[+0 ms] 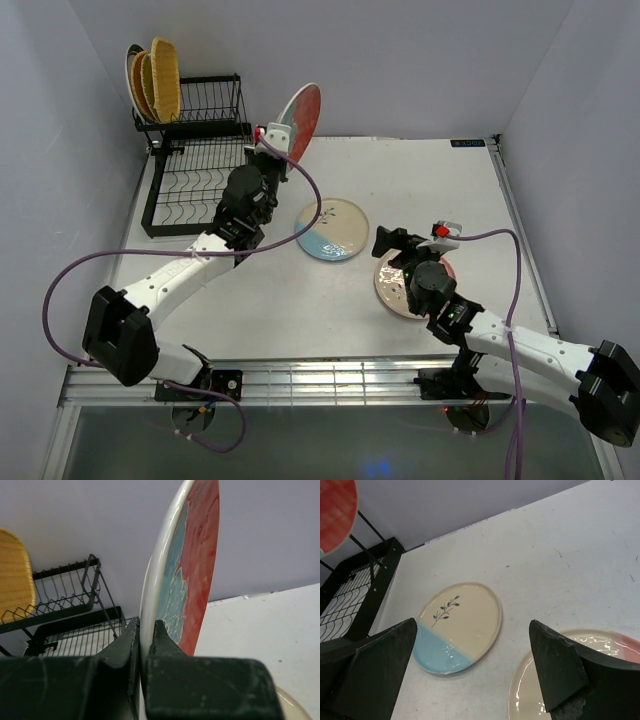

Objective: Load the plates into the dish rack
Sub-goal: Insert the plate into the dish rack.

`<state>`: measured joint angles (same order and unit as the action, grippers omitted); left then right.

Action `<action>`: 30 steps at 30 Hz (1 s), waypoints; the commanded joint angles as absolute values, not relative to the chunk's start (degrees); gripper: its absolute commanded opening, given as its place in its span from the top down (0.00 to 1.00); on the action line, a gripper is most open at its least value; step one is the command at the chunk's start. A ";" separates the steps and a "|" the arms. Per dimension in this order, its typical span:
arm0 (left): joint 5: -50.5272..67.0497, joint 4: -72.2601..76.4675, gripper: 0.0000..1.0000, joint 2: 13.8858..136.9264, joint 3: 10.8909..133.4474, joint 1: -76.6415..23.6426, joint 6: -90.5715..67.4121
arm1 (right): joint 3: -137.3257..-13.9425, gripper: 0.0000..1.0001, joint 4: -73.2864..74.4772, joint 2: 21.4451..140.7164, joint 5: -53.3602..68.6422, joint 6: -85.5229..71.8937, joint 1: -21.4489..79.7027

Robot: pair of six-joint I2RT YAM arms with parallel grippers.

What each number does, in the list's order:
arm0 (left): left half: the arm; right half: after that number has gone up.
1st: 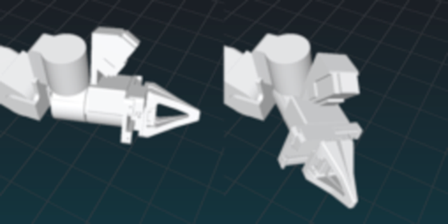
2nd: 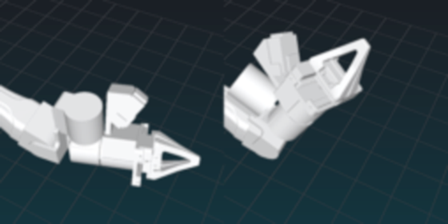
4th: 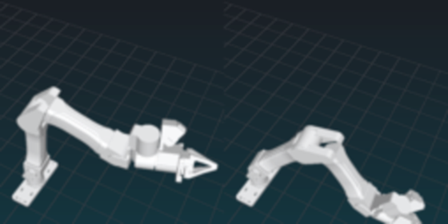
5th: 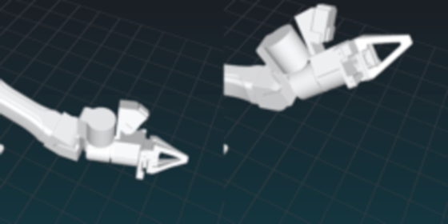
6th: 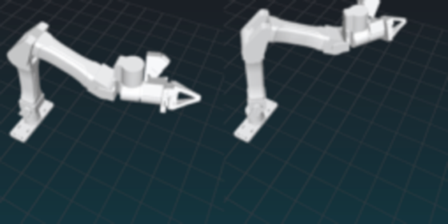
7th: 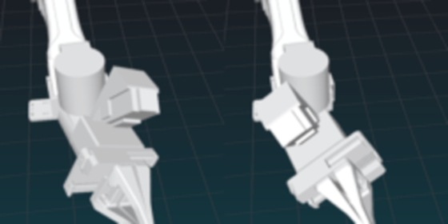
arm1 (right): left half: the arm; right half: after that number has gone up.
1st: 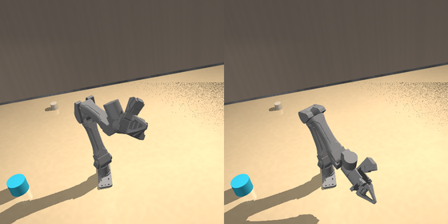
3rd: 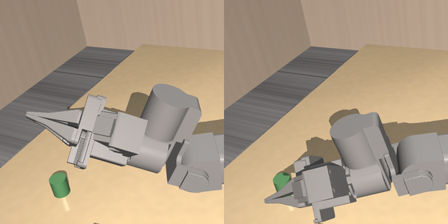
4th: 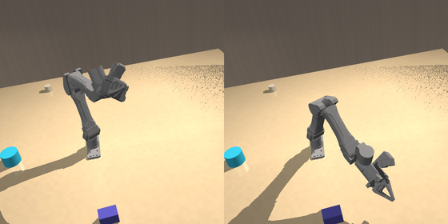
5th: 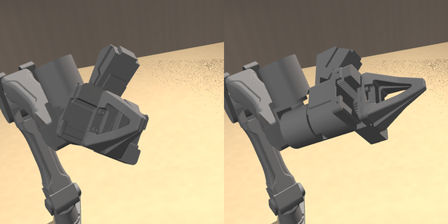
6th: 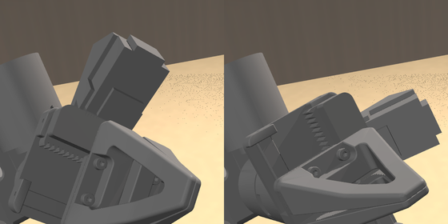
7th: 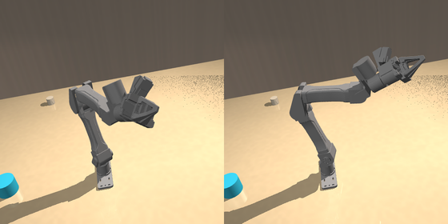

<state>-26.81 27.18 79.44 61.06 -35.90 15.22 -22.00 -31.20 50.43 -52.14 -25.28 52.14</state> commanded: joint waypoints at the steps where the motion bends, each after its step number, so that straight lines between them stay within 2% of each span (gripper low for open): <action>1: -28.92 33.75 1.00 77.17 69.60 -33.32 16.78 | -24.87 0.02 -31.82 51.50 -52.65 -26.63 52.12; 9: -27.69 30.06 1.00 80.68 81.11 -24.71 19.16 | -24.79 0.02 -33.84 53.26 -51.59 -26.72 52.12; 17: -22.51 29.80 1.00 84.37 86.04 -14.70 16.09 | -25.57 0.02 -35.07 54.84 -50.80 -26.63 52.21; 30: -13.54 29.71 1.00 93.77 95.44 -3.87 10.46 | -26.54 0.02 -35.68 56.60 -49.04 -26.46 52.12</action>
<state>-18.09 19.14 96.60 89.01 -5.52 13.50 -24.01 -31.99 56.64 -48.88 -26.52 52.14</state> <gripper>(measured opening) 0.132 0.984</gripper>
